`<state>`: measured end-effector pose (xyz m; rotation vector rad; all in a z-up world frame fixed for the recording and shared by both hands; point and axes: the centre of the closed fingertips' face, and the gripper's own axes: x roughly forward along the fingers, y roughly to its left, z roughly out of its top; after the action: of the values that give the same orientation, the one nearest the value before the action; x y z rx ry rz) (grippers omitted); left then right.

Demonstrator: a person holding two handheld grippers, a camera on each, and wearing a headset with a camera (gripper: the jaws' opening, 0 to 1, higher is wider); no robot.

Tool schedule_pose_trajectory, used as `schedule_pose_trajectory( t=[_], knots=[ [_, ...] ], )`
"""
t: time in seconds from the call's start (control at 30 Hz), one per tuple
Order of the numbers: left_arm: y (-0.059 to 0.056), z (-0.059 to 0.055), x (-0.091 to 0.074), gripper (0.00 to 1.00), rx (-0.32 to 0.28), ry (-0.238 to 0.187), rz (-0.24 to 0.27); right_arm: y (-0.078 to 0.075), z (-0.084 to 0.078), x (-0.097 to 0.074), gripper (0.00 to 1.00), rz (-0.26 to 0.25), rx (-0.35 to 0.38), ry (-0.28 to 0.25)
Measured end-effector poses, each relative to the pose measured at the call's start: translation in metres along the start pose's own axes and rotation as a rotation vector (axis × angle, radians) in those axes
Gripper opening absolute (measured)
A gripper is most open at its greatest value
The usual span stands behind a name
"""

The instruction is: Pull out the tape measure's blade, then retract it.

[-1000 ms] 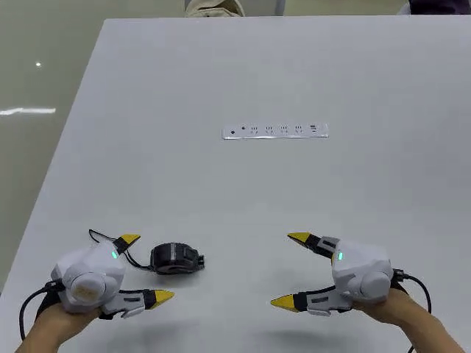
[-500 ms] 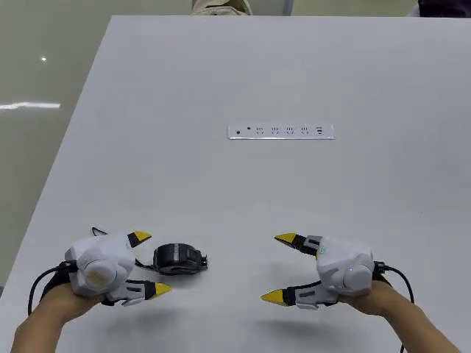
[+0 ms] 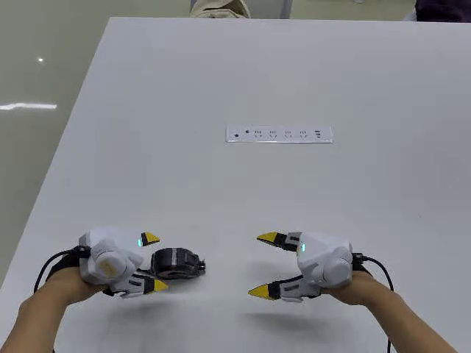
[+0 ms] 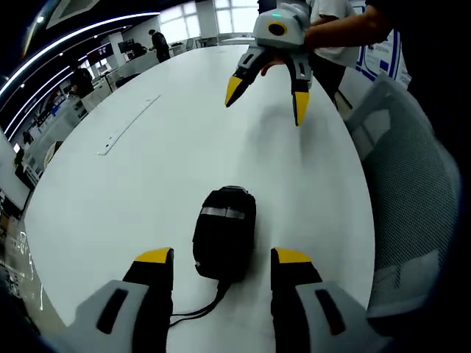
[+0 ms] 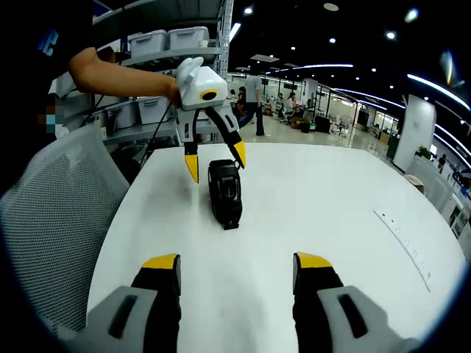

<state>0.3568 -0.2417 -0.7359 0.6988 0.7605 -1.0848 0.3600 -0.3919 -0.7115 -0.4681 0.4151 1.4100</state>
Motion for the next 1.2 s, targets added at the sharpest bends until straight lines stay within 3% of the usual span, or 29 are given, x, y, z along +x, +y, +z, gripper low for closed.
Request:
schedule_pose_trajectory(
  t=[0.5,0.83,1.2],
  knots=[
    [-0.005,-0.006,0.016,0.39,0.042,0.036,-0.088,-0.001,0.005,0.025,0.57,0.053,-0.033,0.025],
    [-0.005,-0.009,0.022,0.32,0.051,0.047,-0.099,-0.004,0.002,0.043,0.5,0.062,-0.05,0.046],
    [-0.006,-0.007,0.022,0.3,0.06,0.024,-0.108,0.0,-0.001,0.062,0.45,0.118,-0.076,0.076]
  ],
)
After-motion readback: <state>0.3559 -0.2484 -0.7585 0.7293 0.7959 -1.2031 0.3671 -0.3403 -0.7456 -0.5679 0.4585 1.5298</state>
